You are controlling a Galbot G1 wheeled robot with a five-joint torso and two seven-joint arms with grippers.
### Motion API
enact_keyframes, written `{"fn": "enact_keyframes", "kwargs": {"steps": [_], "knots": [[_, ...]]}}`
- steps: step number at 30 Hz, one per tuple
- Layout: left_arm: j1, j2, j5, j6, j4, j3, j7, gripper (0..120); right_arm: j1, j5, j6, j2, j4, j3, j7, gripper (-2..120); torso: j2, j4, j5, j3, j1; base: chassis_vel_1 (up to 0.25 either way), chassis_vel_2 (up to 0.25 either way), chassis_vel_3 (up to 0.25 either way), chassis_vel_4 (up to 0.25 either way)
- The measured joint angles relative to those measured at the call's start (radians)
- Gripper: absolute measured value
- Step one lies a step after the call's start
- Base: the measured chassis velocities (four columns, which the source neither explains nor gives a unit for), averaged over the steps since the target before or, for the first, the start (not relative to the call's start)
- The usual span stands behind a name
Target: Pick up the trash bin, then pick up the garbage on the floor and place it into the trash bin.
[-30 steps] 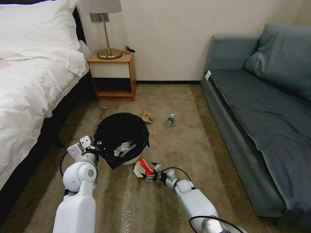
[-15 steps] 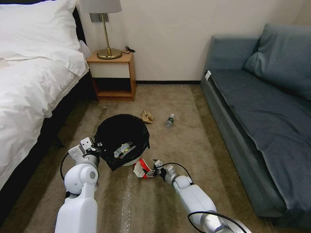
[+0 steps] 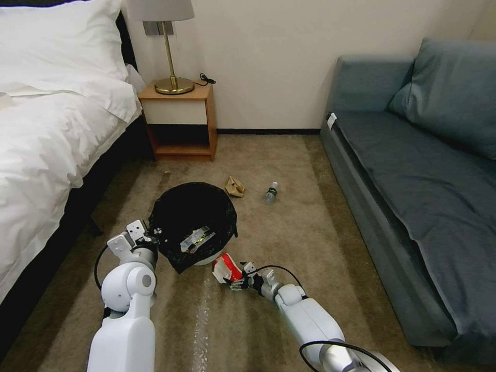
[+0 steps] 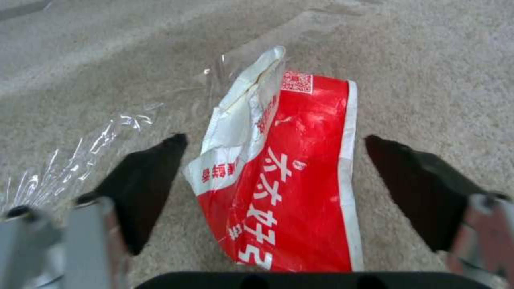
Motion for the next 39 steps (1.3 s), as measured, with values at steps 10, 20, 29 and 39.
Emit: {"fn": "enact_keyframes", "kwargs": {"steps": [10, 20, 29, 39], "knots": [[0.014, -0.001, 0.009, -0.001, -0.013, -0.001, 0.003, 3, 0.002, 0.0, 0.004, 0.0, -0.014, -0.007, 0.0, 47, 0.0, 0.0, 0.0, 0.0, 0.0, 0.0, 0.0, 0.0, 0.0], [0.011, -0.001, 0.013, -0.001, -0.015, 0.002, 0.003, 3, -0.004, -0.002, 0.004, 0.0, -0.016, -0.008, -0.004, 14, 0.0, 0.0, 0.0, 0.0, 0.0, 0.0, 0.0, 0.0, 0.0], [0.007, -0.001, 0.014, -0.001, -0.01, 0.004, 0.003, 3, -0.011, -0.013, 0.016, 0.0, -0.009, 0.001, -0.003, 0, 0.0, 0.0, 0.0, 0.0, 0.0, 0.0, 0.0, 0.0, 0.0], [-0.001, 0.003, 0.013, -0.002, -0.001, 0.004, 0.005, 3, -0.021, -0.024, 0.044, 0.0, 0.01, 0.036, 0.002, 0, 0.0, 0.0001, 0.0, 0.0, 0.0, 0.0, 0.0, 0.0, 0.0]]}}
